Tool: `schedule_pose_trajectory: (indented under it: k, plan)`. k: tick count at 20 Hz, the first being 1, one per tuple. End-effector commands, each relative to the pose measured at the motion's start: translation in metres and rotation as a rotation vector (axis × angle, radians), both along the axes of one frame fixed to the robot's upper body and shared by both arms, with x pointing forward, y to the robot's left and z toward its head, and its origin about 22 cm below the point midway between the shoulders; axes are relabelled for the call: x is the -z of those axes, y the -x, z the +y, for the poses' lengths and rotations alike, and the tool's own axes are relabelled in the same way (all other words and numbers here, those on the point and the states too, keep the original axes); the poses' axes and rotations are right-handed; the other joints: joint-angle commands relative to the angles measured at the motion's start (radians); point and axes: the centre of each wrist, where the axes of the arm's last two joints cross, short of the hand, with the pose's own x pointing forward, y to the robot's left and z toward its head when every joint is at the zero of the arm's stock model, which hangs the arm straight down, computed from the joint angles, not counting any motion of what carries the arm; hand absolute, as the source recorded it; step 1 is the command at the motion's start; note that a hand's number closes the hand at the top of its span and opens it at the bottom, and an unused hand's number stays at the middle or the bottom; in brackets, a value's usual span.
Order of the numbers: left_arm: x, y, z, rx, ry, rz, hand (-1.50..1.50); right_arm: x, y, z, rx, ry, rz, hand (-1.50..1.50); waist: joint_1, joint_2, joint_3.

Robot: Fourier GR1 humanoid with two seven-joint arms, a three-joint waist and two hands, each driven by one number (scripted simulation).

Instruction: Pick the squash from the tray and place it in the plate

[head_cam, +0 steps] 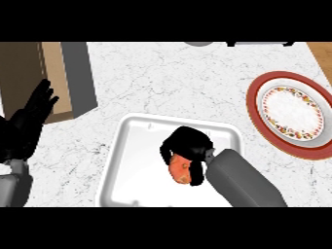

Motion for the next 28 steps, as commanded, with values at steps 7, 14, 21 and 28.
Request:
schedule_pose_trajectory:
  k: [7,14,21,28]
  plan:
    - [0.017,0.012,-0.003,0.000,0.038,0.101,0.00,-0.030,-0.050,-0.028,0.896,-0.038,-0.143,1.50,-0.023,0.022,-0.014]
    - [0.016,0.019,-0.001,0.003,0.045,0.100,0.00,-0.075,-0.065,-0.026,1.188,-0.174,-0.645,1.50,-0.019,0.013,-0.014]
    - [0.025,0.012,-0.010,-0.004,0.045,0.115,0.00,-0.102,-0.069,-0.041,1.468,-0.228,-0.788,1.50,-0.027,0.016,-0.013]
    - [0.026,0.007,-0.019,0.004,0.053,0.095,0.00,-0.101,-0.063,-0.109,1.625,-0.292,-0.746,1.50,-0.020,0.020,-0.012]
